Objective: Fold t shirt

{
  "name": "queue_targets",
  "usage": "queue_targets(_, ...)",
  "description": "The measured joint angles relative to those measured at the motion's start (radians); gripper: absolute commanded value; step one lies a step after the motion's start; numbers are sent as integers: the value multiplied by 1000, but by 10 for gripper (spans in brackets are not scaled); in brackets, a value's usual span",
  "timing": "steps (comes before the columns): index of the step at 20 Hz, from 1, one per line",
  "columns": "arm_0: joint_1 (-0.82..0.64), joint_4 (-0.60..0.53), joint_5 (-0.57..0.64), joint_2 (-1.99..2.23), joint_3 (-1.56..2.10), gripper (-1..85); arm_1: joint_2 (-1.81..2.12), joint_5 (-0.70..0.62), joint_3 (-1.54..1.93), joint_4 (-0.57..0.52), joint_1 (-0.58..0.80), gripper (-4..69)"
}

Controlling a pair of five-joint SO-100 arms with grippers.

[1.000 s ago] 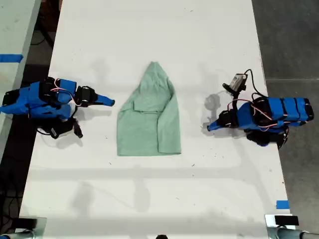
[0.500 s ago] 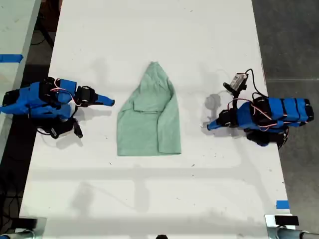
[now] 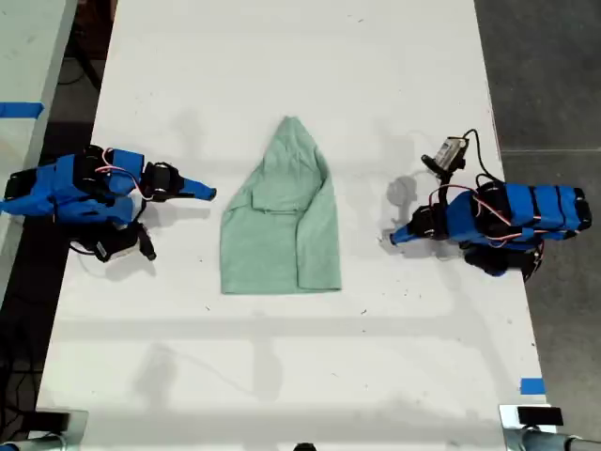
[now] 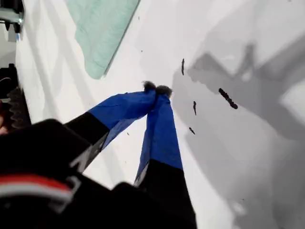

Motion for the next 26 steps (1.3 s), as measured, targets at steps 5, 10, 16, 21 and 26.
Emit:
queue_targets(5,0,0,0,0,0,-2,0,17,0,0,11,-11)
queue_targets(10,0,0,0,0,0,-2,0,17,0,0,20,-11)
queue_targets(16,0,0,0,0,0,-2,0,17,0,0,21,-11)
queue_targets(21,0,0,0,0,0,-2,0,17,0,0,21,-11)
queue_targets(26,0,0,0,0,0,-2,0,17,0,0,21,-11)
